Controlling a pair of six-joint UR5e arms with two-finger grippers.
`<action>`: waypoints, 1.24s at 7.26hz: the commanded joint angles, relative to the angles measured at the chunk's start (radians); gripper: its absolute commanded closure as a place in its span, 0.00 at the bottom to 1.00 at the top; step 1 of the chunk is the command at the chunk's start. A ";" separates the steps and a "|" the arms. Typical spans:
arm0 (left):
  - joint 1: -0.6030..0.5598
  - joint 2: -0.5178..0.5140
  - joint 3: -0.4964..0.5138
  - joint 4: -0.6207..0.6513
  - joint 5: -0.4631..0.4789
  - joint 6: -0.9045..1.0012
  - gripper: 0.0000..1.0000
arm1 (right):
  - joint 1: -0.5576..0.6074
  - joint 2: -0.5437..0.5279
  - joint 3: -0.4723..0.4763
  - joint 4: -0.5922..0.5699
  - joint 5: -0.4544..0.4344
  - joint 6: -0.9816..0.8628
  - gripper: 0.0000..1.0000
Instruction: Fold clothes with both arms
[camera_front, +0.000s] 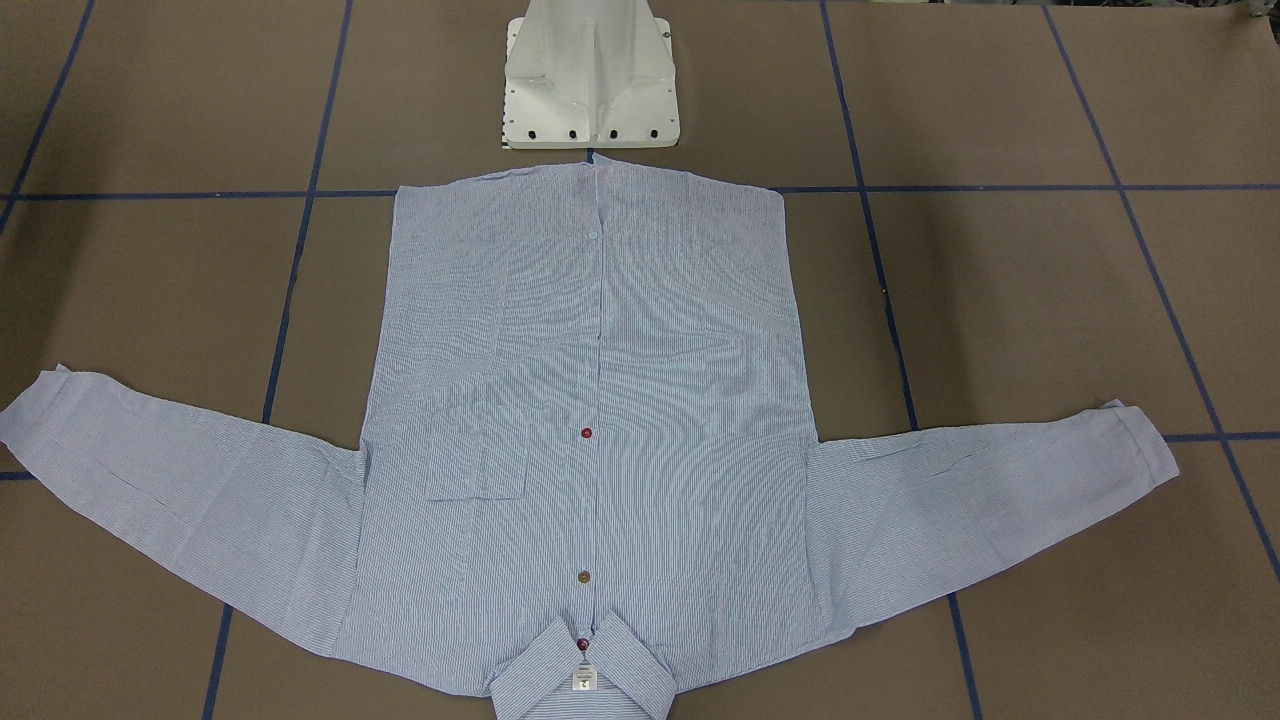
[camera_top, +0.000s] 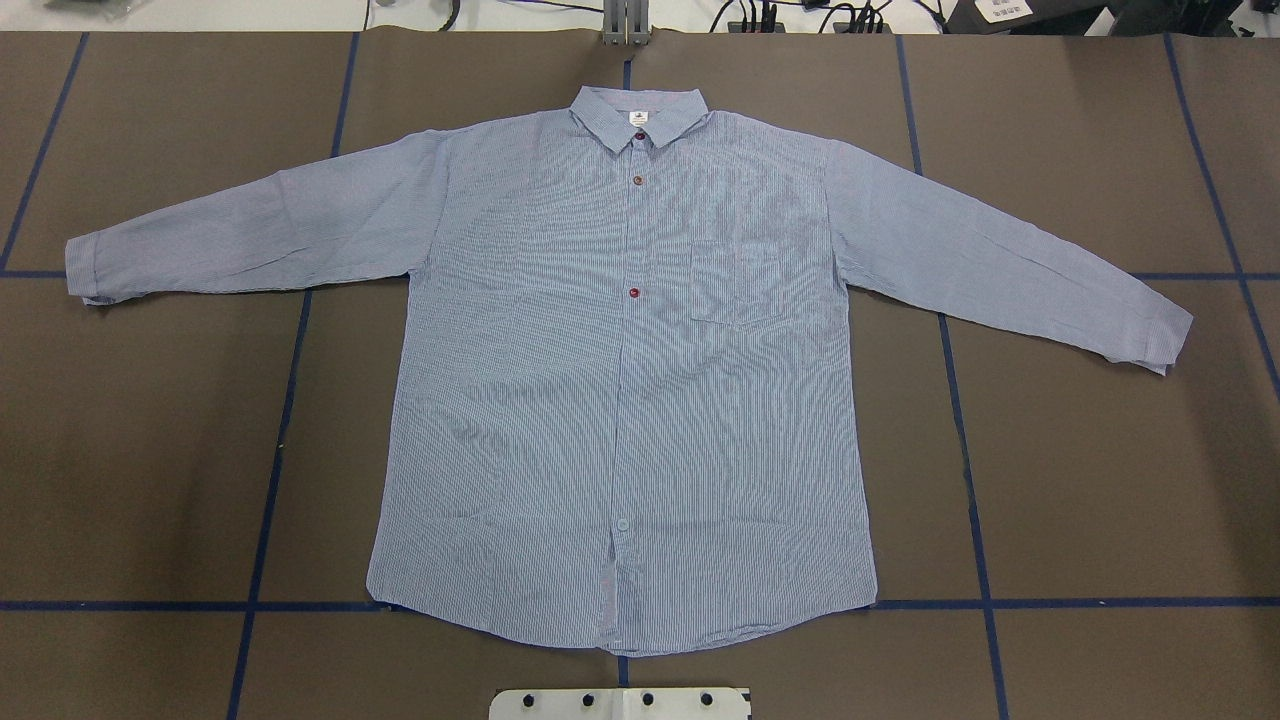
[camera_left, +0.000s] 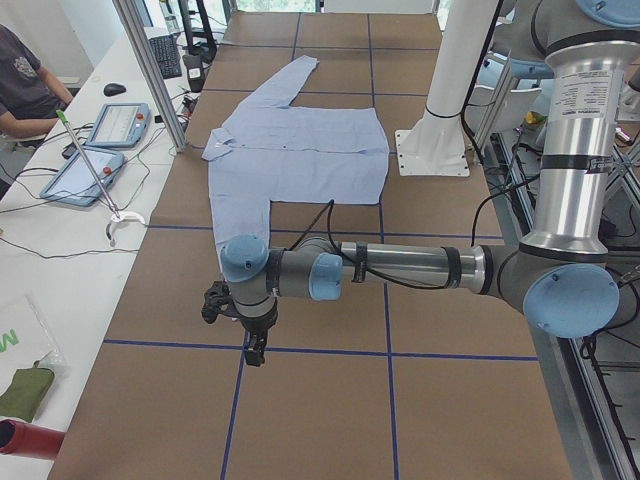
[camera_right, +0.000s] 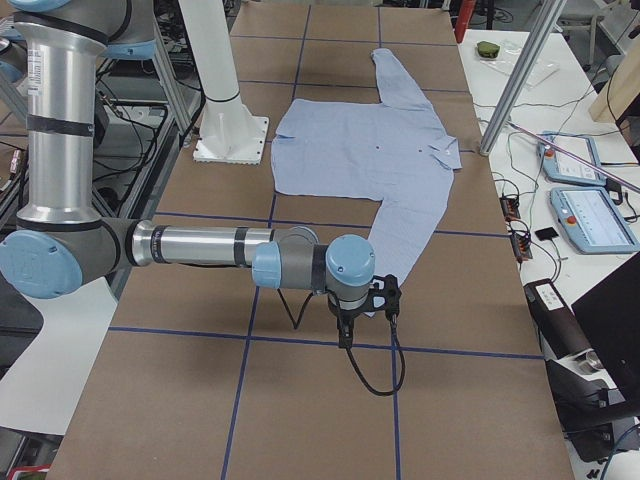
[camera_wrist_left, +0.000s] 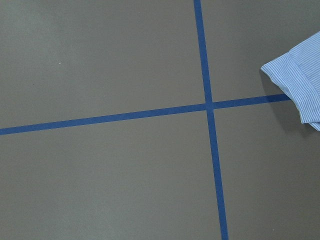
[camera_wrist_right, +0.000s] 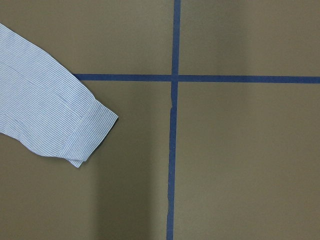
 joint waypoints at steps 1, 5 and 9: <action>0.000 0.000 -0.001 0.002 0.000 0.000 0.00 | 0.000 -0.005 0.010 0.002 0.000 -0.002 0.00; 0.000 -0.012 -0.006 -0.005 0.000 0.000 0.00 | 0.000 -0.005 0.010 0.002 0.011 0.006 0.00; 0.005 -0.075 -0.057 -0.079 0.000 -0.003 0.00 | -0.023 0.027 0.016 0.002 0.023 0.024 0.00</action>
